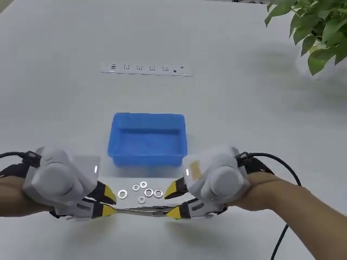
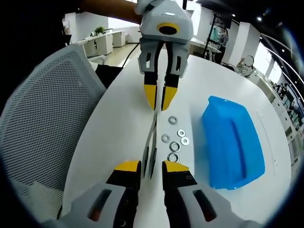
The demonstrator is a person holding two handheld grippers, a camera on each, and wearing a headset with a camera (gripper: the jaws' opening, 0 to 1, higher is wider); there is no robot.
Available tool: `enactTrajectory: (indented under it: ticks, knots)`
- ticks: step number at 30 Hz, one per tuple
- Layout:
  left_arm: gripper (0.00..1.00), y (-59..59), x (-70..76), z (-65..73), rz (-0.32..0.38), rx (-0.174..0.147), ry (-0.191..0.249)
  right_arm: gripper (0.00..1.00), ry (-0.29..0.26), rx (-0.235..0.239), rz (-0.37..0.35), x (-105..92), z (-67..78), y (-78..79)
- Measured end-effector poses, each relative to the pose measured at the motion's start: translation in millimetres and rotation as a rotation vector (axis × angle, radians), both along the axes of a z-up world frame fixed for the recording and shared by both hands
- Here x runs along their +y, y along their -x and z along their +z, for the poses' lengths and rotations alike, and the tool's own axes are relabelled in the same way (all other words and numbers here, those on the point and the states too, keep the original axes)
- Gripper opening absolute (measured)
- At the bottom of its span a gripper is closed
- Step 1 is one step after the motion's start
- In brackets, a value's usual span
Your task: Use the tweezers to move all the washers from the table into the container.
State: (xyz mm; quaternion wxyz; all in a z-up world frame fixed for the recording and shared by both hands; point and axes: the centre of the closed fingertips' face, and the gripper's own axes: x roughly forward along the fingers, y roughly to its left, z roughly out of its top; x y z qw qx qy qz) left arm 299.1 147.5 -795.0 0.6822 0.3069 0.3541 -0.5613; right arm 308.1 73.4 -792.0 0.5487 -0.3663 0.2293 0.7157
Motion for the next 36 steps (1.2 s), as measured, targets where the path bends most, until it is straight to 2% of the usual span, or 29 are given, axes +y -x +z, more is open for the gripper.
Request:
enactTrajectory:
  ticks: [13,17,19,26,28,36]
  knots:
    - [0.09,-1.7,-3.1,-8.4,-0.026,0.008,-0.027,0.16,0.019,0.011,0.009,8.2,-10.5,2.3]
    - [0.08,-2.0,-4.0,-9.7,-0.025,0.012,-0.025,0.14,0.031,0.000,0.006,7.8,-14.6,1.1]
    - [0.08,-2.7,-4.5,-9.8,-0.026,0.010,-0.023,0.13,0.017,0.022,-0.002,9.2,-13.6,3.7]
    - [0.06,-3.0,-4.3,-10.1,-0.029,0.014,-0.025,0.12,0.011,0.027,-0.012,10.6,-13.7,4.3]
    - [0.06,-3.8,-4.4,-9.3,-0.014,0.020,-0.020,0.12,0.011,0.028,-0.015,10.5,-14.1,4.2]
    - [0.06,-2.4,-5.9,3.7,-0.025,0.010,0.006,0.13,0.008,0.025,-0.024,10.4,-13.8,4.7]
